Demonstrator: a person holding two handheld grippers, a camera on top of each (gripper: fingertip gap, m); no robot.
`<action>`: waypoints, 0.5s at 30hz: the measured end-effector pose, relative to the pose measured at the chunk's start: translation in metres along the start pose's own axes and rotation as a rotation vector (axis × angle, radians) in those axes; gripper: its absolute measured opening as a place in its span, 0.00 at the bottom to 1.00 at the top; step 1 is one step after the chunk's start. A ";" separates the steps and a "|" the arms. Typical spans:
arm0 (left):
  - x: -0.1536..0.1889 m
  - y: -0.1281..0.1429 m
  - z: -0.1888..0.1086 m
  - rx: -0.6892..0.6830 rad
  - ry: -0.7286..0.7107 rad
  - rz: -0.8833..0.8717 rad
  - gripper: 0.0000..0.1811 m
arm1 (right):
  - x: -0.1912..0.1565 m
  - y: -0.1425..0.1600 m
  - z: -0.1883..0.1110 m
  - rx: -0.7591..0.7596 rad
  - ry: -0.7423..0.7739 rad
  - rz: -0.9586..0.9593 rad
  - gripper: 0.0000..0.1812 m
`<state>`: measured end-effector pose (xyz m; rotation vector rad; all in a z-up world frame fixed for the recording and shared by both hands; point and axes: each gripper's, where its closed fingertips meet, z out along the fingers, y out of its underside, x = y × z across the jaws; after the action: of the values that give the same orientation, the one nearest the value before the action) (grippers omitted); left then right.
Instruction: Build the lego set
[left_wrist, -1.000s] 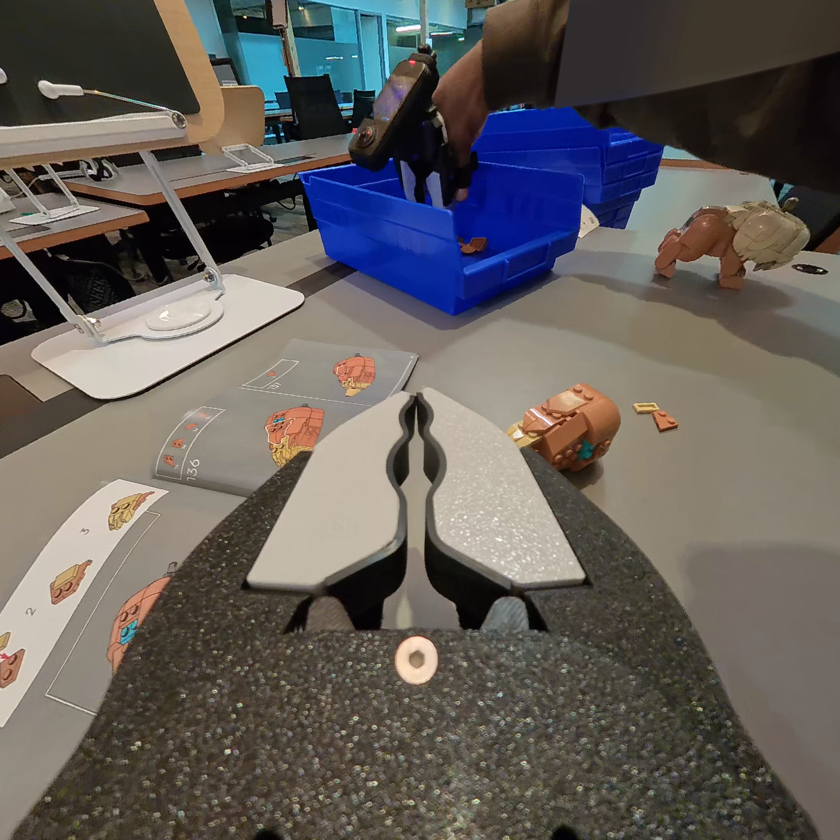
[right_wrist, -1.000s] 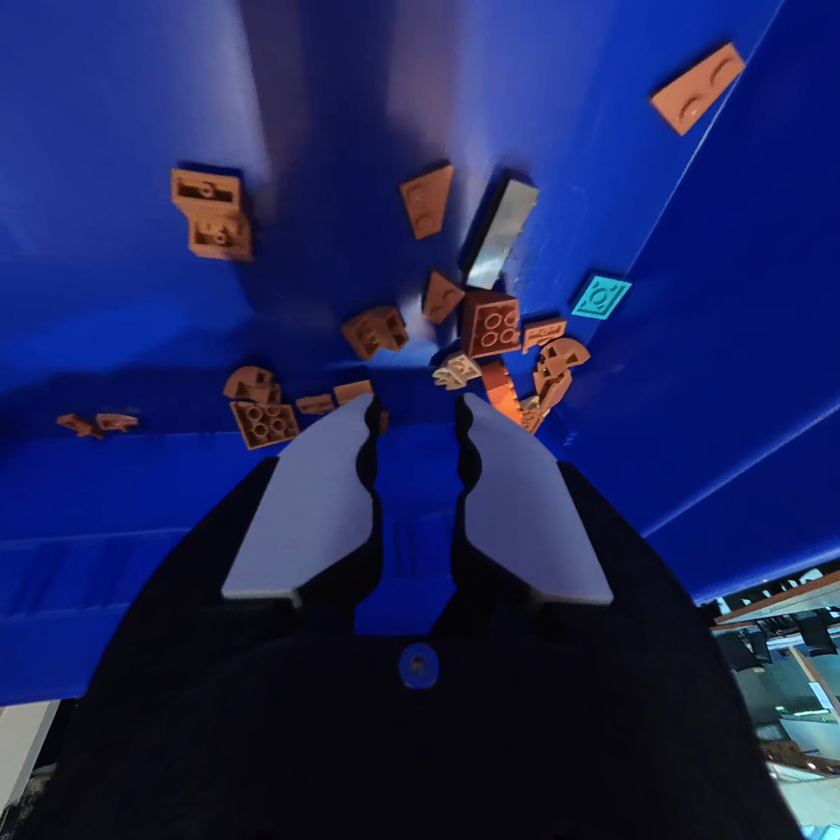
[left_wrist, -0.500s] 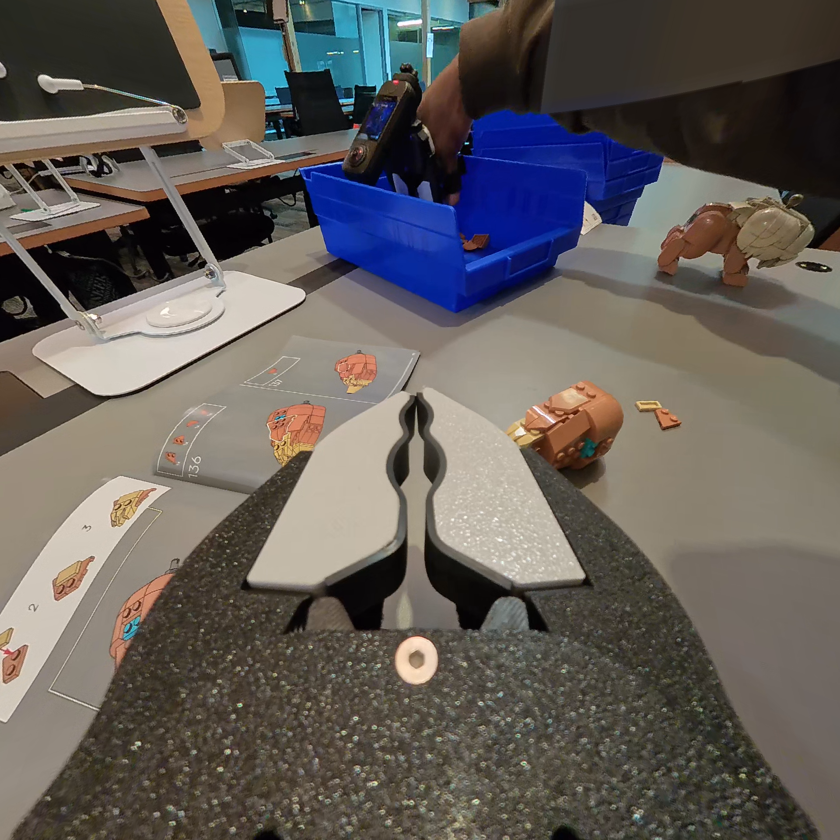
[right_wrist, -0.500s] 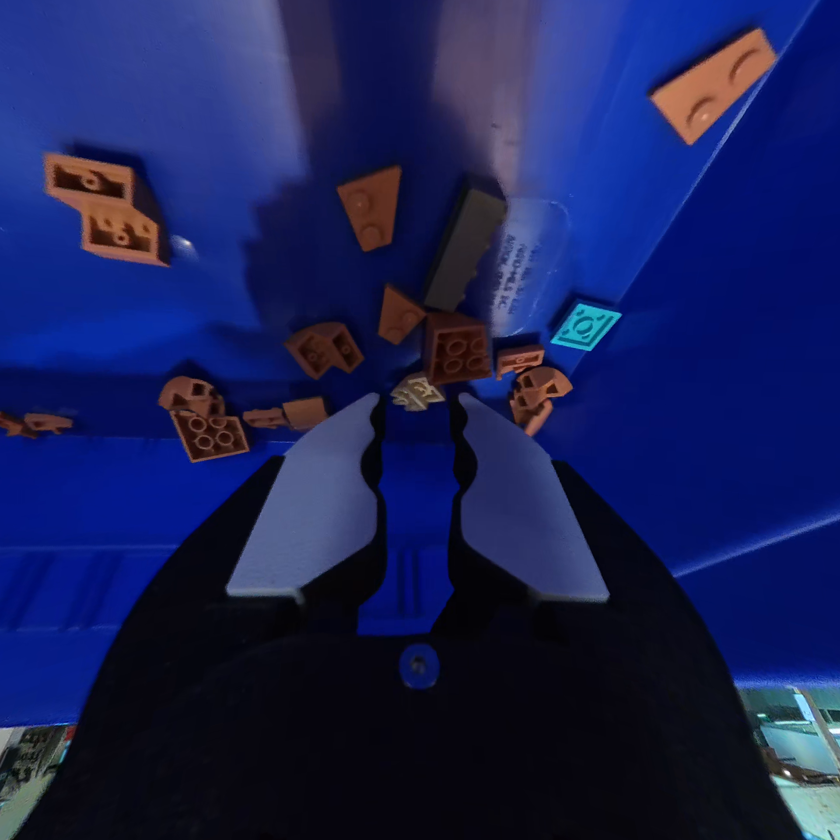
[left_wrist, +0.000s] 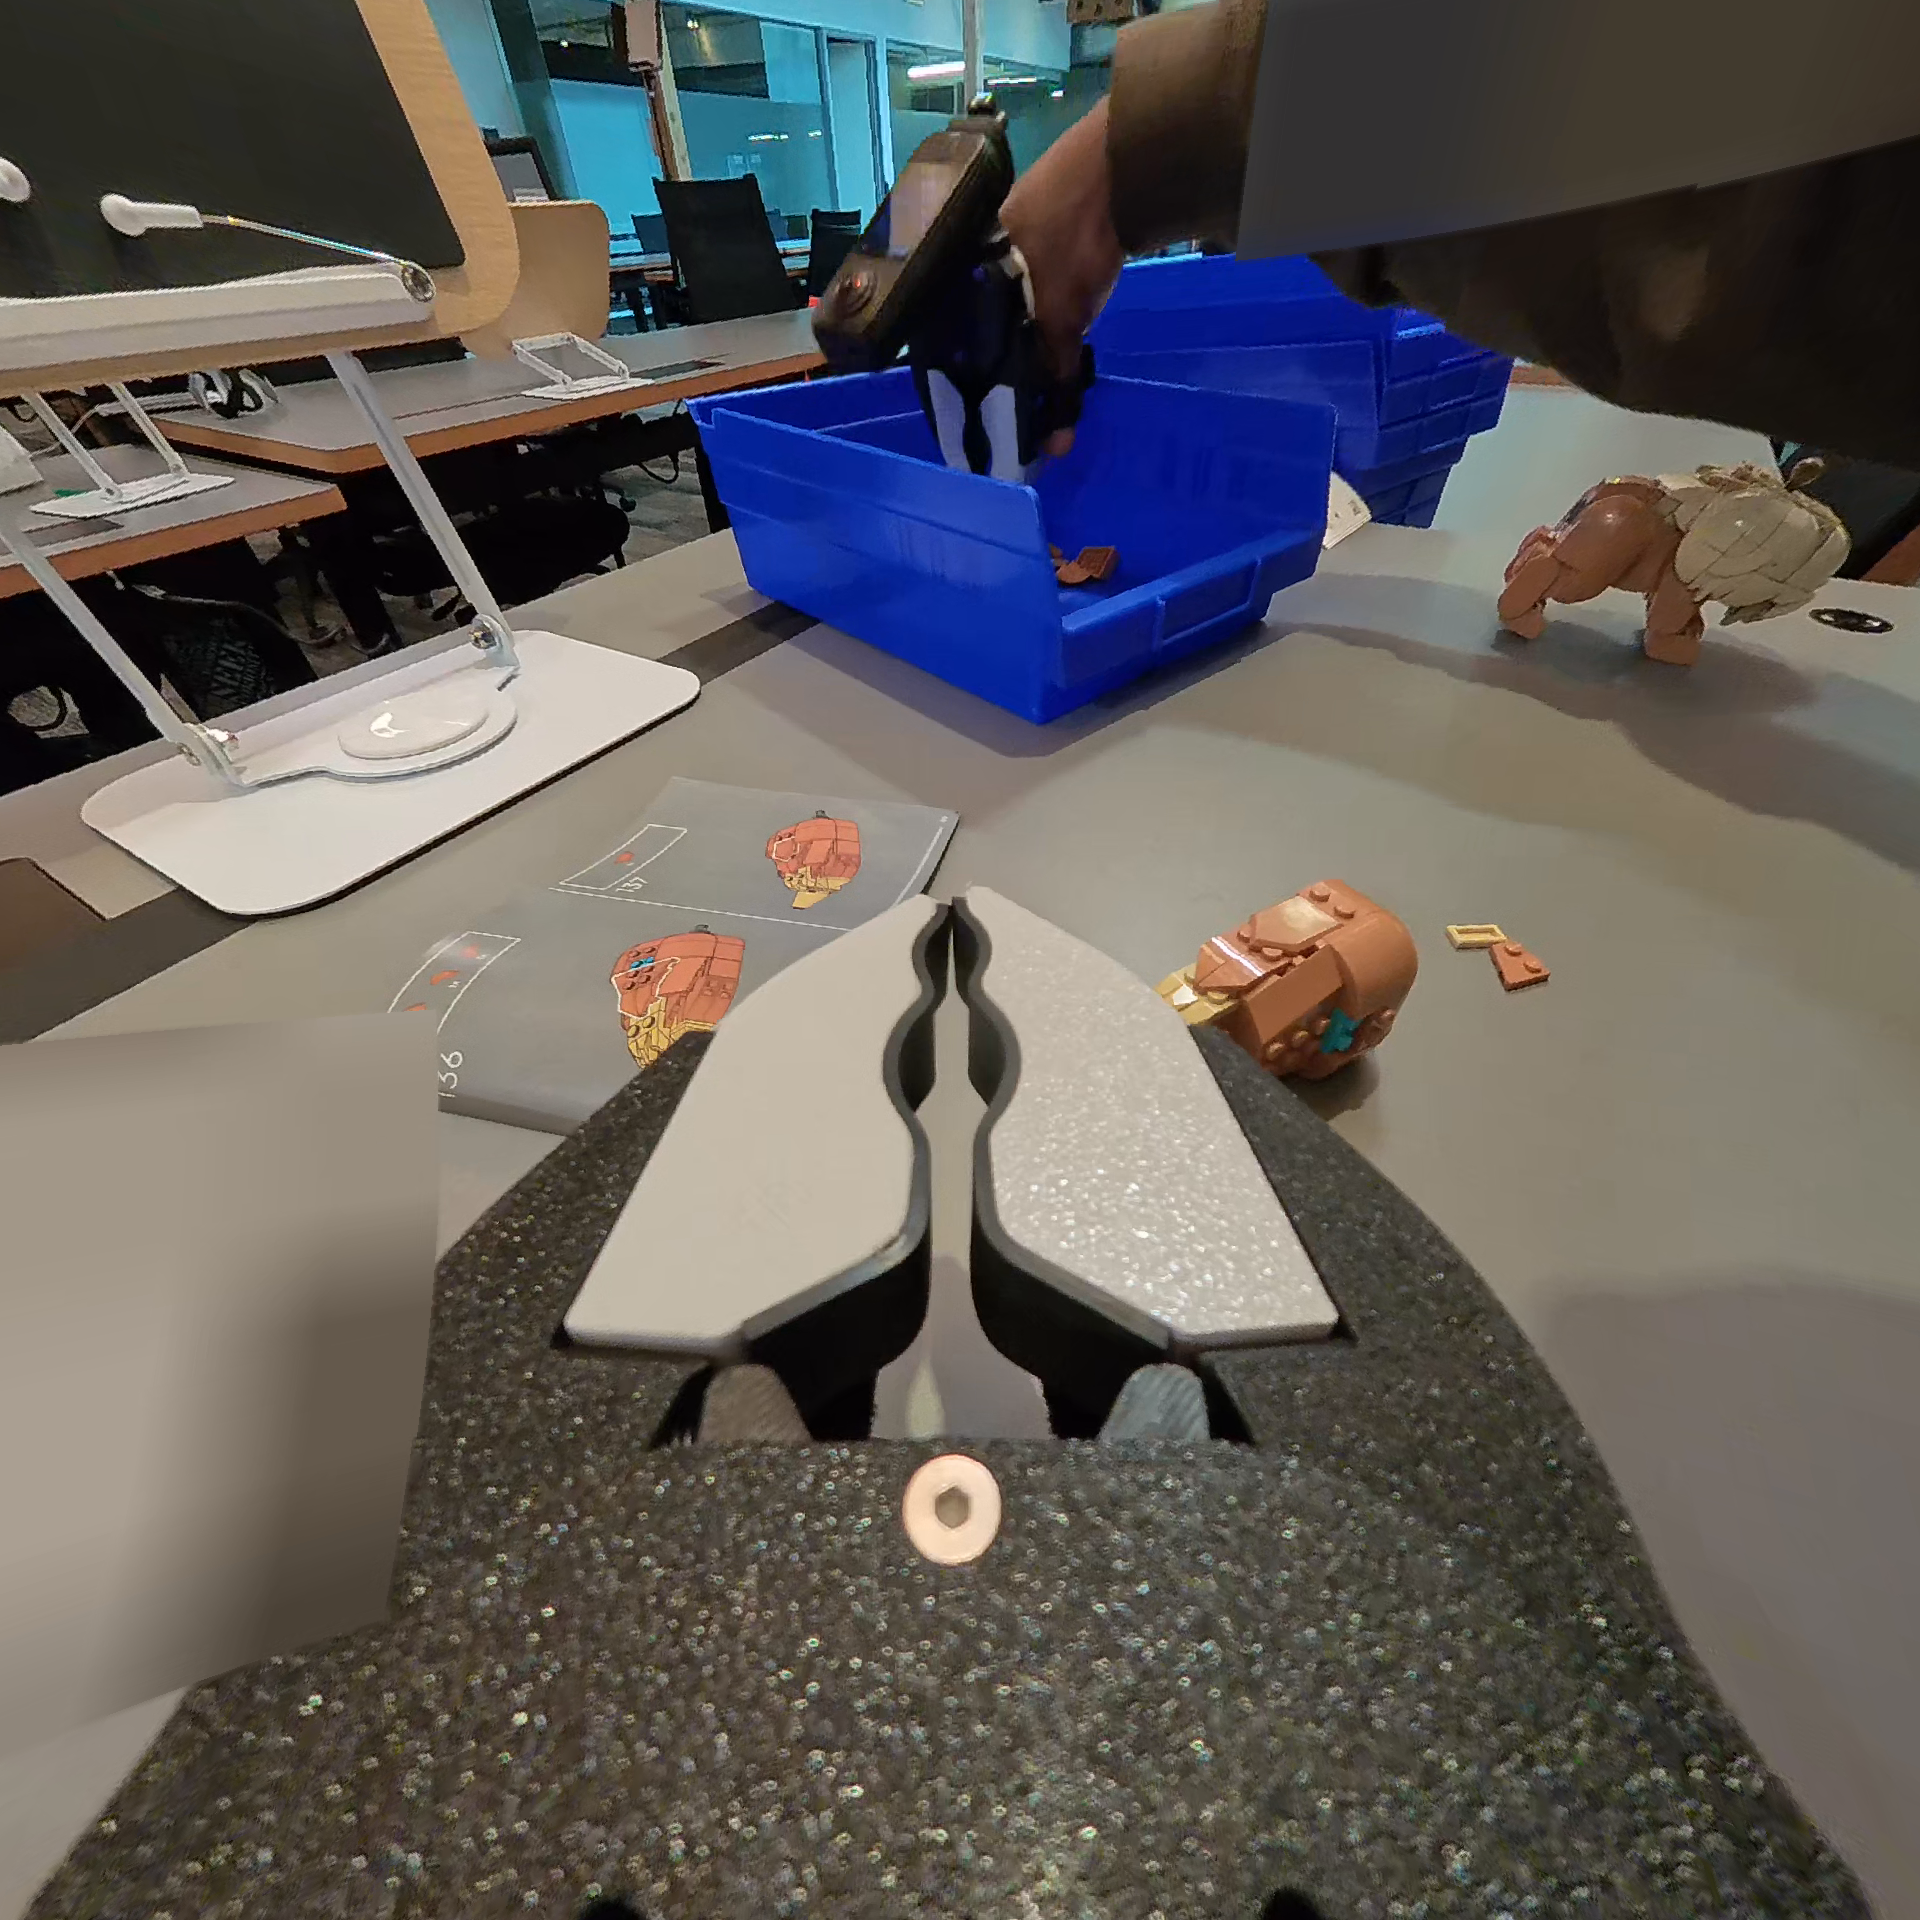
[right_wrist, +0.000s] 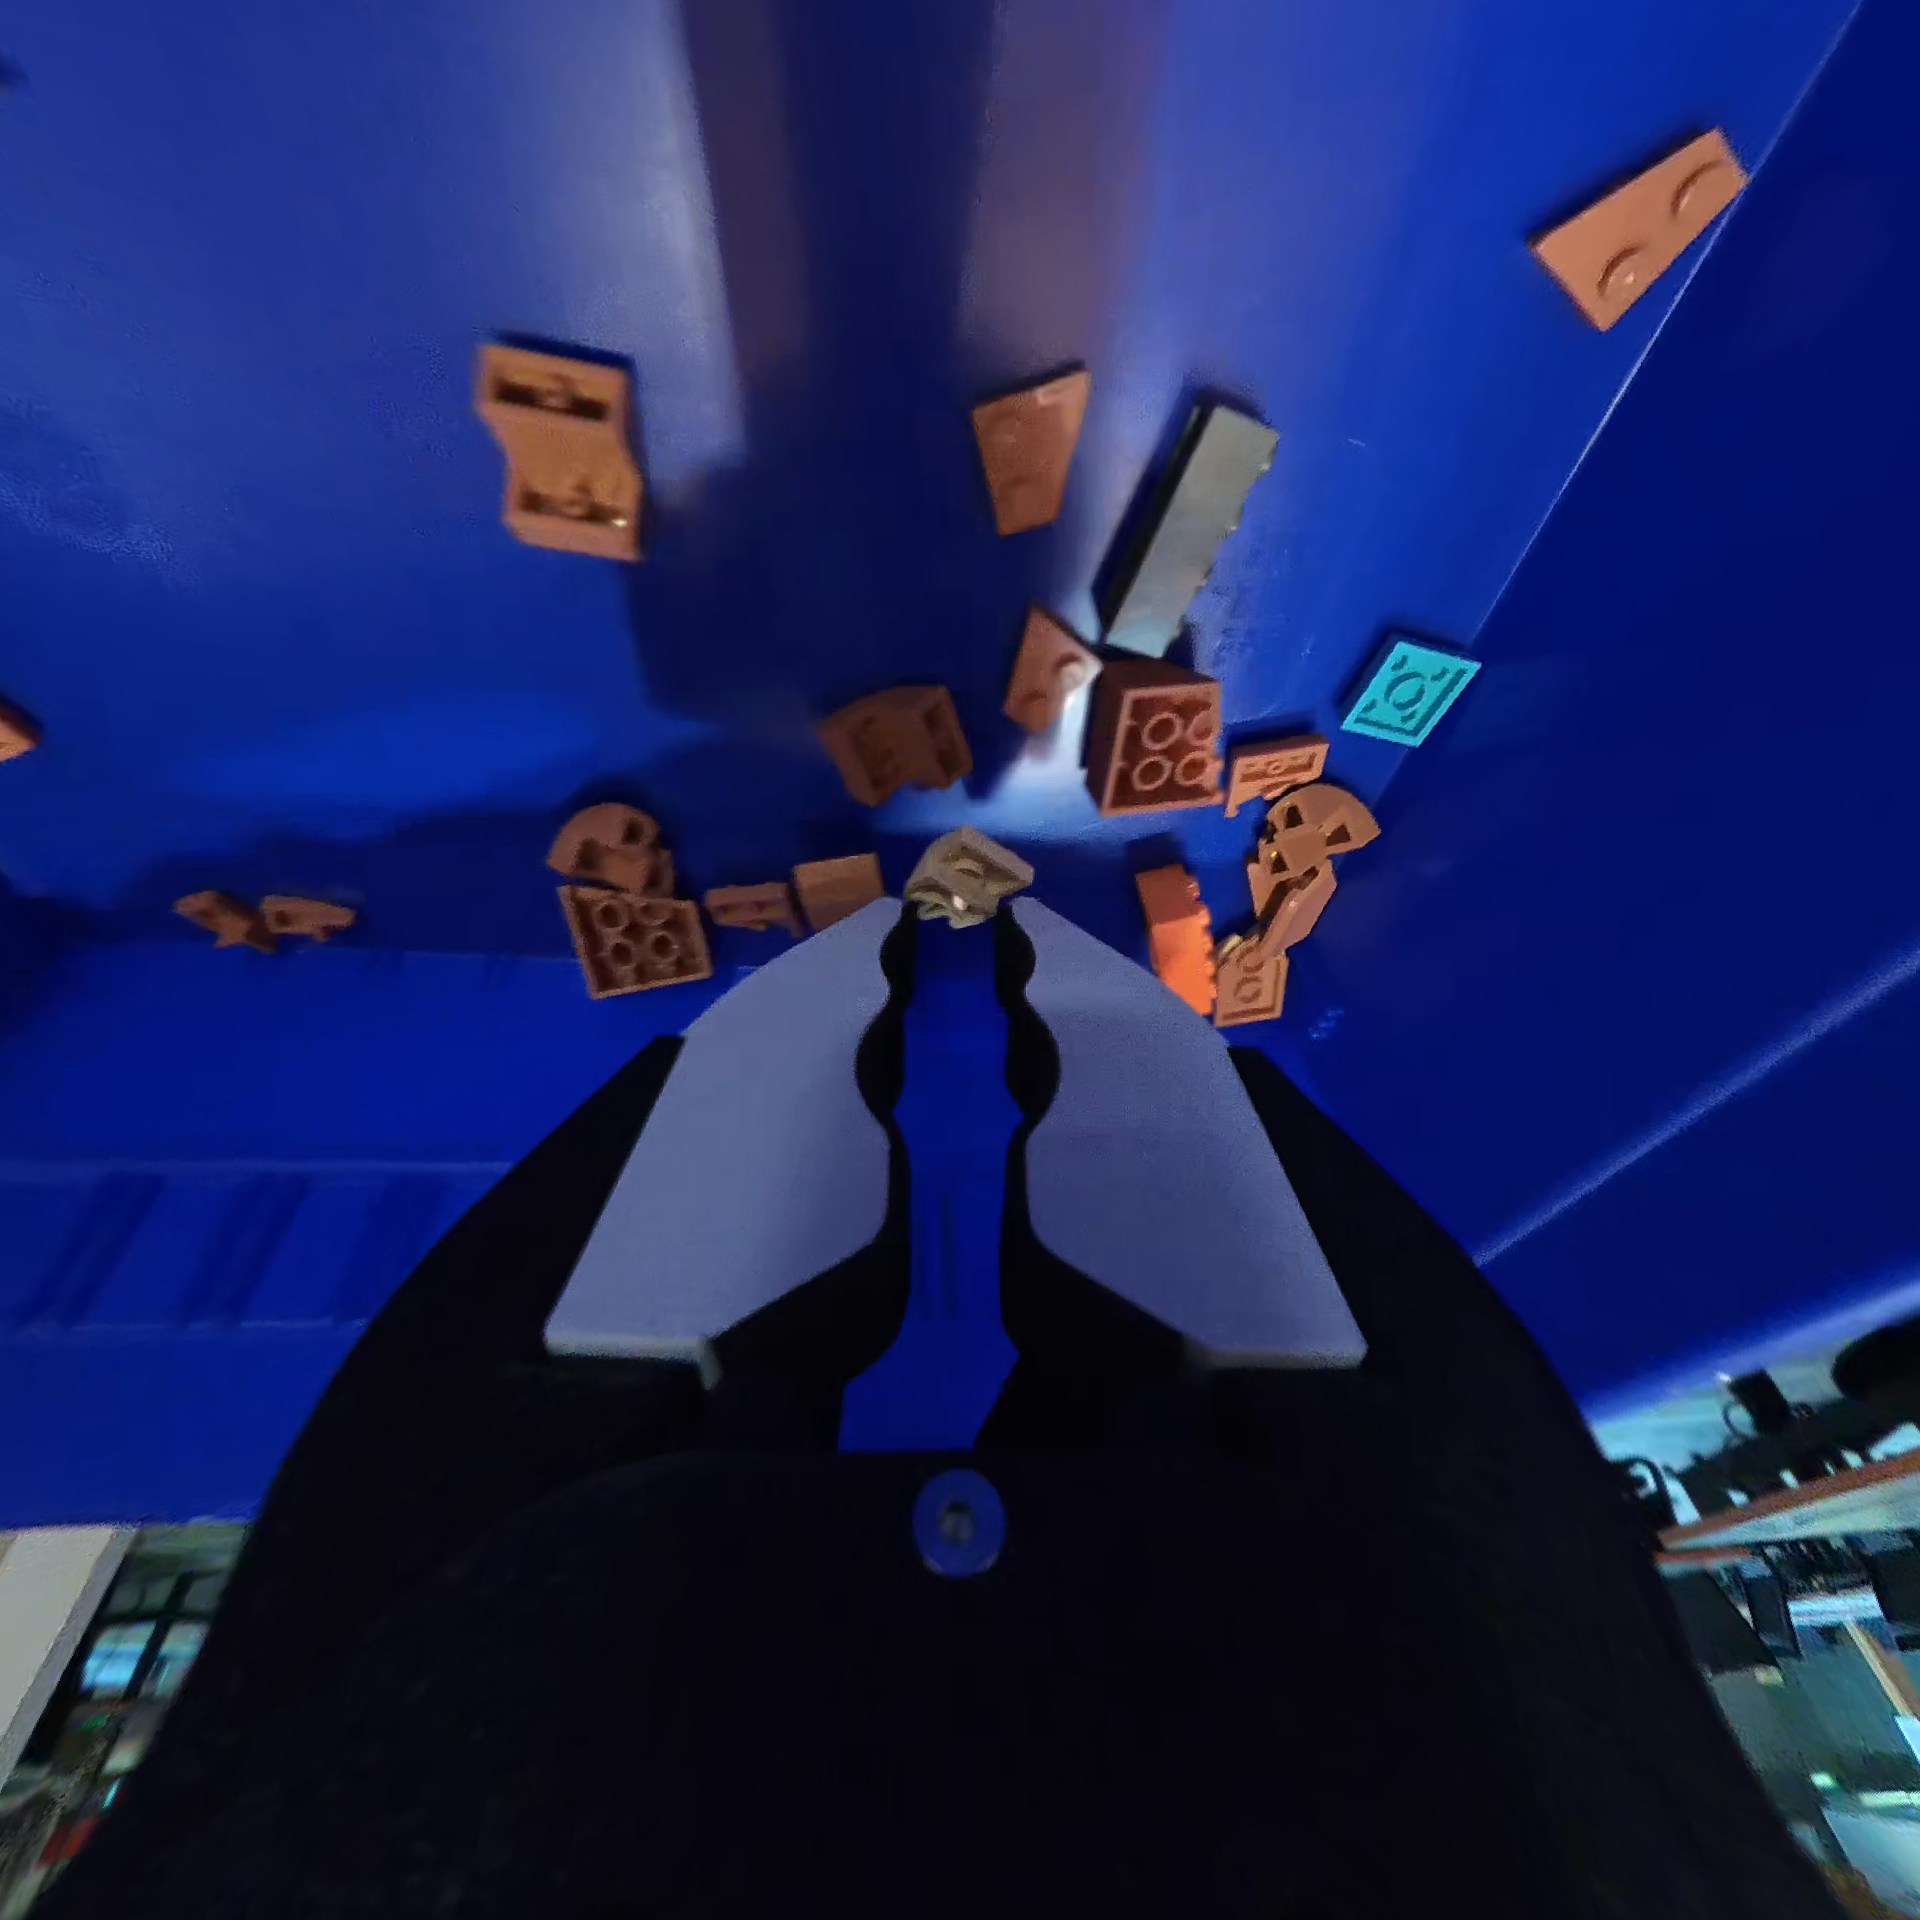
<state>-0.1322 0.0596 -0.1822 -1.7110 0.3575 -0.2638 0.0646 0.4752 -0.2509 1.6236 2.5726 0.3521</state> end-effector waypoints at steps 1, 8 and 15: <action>0.000 0.000 0.000 0.001 0.002 -0.002 0.00 | -0.005 0.001 -0.005 0.020 0.002 0.001 0.08; 0.003 -0.002 0.000 0.003 0.006 0.010 0.00 | -0.077 -0.013 -0.060 0.271 0.041 -0.028 0.08; 0.008 -0.004 0.002 0.010 0.018 0.005 0.00 | -0.226 -0.073 -0.112 0.530 0.024 -0.205 0.08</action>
<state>-0.1243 0.0589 -0.1789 -1.6985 0.3730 -0.2767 0.0775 0.2245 -0.1716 1.4524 2.9857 -0.3586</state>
